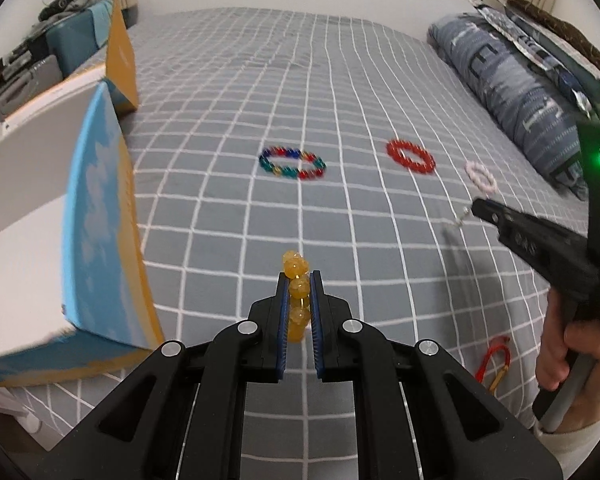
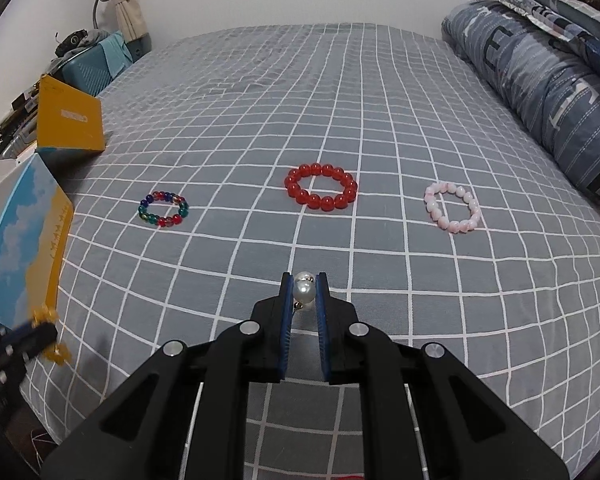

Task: Organize jewelry
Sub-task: 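Carry the amber beads and pearl earring over the white box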

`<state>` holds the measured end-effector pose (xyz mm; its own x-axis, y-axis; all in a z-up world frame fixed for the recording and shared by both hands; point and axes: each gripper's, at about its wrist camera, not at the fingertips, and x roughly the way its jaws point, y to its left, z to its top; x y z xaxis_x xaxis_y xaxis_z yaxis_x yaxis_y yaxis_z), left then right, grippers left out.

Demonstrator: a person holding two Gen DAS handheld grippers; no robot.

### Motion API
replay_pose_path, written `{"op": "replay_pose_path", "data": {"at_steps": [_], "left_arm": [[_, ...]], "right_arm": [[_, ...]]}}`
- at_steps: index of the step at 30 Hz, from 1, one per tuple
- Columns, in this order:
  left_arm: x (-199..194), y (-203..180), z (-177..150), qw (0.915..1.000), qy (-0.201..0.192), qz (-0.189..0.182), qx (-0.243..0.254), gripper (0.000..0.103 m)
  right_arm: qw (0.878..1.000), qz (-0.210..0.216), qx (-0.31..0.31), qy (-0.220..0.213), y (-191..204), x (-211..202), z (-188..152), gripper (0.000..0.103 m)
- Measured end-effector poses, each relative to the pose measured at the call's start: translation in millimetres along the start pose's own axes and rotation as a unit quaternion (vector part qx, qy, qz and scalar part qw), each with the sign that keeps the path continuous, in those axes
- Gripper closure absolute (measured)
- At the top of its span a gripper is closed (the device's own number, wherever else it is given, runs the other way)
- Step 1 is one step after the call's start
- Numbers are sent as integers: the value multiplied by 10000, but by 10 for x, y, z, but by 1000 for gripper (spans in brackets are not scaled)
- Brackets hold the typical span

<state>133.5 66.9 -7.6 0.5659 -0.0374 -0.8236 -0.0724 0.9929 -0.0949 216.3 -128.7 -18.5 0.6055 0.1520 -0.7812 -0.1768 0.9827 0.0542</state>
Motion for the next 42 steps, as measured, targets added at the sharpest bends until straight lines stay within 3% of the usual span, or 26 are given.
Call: {"op": "replay_pose_path", "data": {"at_steps": [18, 25, 32, 42], "left_arm": [[-296, 203, 375, 9985, -412, 347, -91, 94], [-558, 409, 463, 9971, -564, 502, -116, 94], [-1013, 862, 494, 9938, -780, 736, -291, 94], [-1466, 1894, 270, 9845, -863, 1270, -844, 94]], "right_arm": [[9997, -47, -62, -236, 108, -323, 1, 92], [9990, -10, -135, -423, 416, -590, 183, 92], [9966, 255, -489, -611, 1165, -840, 341, 92], [9868, 888, -1108, -784, 2501, -1016, 323, 92]]}}
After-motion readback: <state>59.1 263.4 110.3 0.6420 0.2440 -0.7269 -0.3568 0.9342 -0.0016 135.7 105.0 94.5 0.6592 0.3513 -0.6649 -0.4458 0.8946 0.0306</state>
